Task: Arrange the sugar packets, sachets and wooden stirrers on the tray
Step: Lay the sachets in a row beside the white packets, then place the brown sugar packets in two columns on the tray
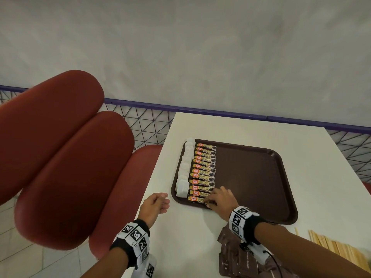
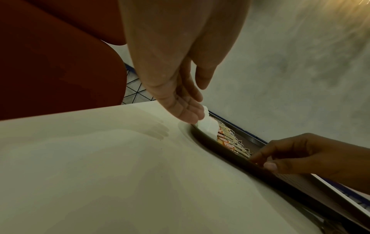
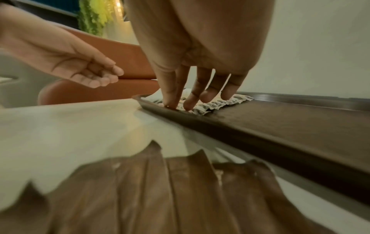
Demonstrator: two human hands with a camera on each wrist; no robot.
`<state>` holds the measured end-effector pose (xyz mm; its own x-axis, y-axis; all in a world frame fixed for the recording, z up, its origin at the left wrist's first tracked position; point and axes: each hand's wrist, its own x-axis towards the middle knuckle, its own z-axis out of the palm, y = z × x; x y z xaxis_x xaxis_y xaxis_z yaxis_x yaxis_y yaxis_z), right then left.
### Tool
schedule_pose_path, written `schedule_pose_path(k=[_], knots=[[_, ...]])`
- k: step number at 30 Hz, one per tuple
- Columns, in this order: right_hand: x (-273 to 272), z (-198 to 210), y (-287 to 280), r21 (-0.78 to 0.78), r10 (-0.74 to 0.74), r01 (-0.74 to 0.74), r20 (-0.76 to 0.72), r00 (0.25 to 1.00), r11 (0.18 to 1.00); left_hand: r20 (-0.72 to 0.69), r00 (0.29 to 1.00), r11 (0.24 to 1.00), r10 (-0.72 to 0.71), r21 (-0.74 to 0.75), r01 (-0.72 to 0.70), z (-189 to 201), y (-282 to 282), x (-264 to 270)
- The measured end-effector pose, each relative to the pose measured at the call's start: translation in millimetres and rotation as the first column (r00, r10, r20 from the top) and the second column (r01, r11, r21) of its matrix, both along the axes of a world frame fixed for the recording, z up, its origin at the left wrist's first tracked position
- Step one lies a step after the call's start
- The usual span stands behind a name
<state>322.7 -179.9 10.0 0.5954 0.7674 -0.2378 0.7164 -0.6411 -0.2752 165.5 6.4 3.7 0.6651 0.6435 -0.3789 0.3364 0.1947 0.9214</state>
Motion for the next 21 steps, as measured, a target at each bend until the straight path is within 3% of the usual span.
schedule_pose_path(k=[3,7,13,18,21], knots=[[-3,-4,-2,0.035,0.013,-0.013,0.008,1.0,0.999,0.003,1.0,1.0,-0.014,0.004,0.014,2,-2,2],[0,-9,-4,0.208,-0.151,0.168,-0.097,0.984,0.964,-0.006,0.999,0.999,-0.045,0.015,0.045,1,-2,1],[4,-9,-6,0.161,-0.237,0.298,-0.313,0.92,0.941,-0.086,0.979,0.983,-0.184,0.013,0.186,-4,-7,-2],[6,2,-31,0.258,-0.346,0.426,-0.301,0.888,0.867,-0.222,0.886,0.908,-0.406,0.008,0.418,-7,-25,-3],[3,6,-62,0.212,-0.406,0.472,-0.29,0.866,0.855,-0.264,0.813,0.847,-0.518,-0.031,0.53,-6,-42,0]])
